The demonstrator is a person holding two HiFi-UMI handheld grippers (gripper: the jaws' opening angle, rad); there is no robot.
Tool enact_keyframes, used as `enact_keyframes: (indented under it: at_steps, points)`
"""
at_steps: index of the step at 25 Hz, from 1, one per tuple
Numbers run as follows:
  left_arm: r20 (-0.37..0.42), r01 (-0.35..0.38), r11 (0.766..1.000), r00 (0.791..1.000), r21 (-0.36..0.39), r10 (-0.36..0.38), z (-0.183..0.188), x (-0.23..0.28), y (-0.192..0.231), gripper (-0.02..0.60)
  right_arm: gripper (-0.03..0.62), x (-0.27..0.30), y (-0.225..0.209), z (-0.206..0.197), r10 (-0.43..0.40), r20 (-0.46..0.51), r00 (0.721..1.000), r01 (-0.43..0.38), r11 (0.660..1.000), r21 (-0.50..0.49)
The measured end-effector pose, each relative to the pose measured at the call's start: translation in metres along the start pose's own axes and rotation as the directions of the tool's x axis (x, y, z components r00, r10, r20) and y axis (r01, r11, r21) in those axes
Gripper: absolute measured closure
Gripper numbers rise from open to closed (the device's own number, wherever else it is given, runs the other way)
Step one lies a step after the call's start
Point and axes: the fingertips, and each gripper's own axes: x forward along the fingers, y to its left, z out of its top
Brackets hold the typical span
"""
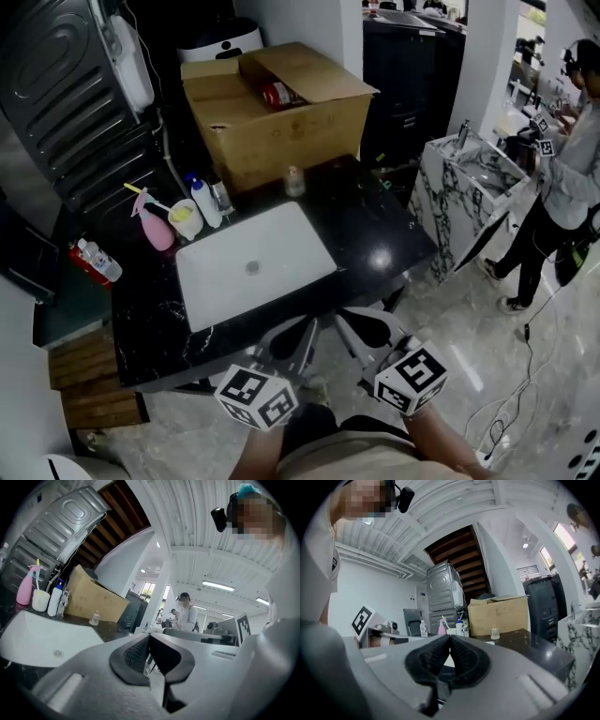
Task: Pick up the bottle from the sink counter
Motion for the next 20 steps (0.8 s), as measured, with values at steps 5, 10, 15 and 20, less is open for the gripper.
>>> enact_keyframes:
  at_steps: [5,10,15,20]
  points:
    - [0.023,0.006,1.0,1.0,-0.013,-0.006,0.024,0.025,0.042,0.581,0.591,0.042,-0.028,0.013,-0.027,0.009,1.0,0.027,1.0,0.0]
    - [0.032,0.02,1.0,0.999,-0.002,-0.02,0.041,0.047,0.074,0.58,0.591,0.081,-0.049,0.02,-0.054,0.027,0.998,0.053,0.999,0.001]
    - [0.021,0.048,0.999,0.999,0.013,-0.048,0.051,0.063,0.102,0.581,0.591,0.112,-0.058,0.018,-0.066,0.028,0.997,0.065,0.998,0.008]
    - [-0.003,0.079,0.997,0.997,0.019,-0.079,0.05,0.073,0.117,0.58,0.591,0.13,-0.068,0.016,-0.093,0.022,0.995,0.092,0.996,0.019]
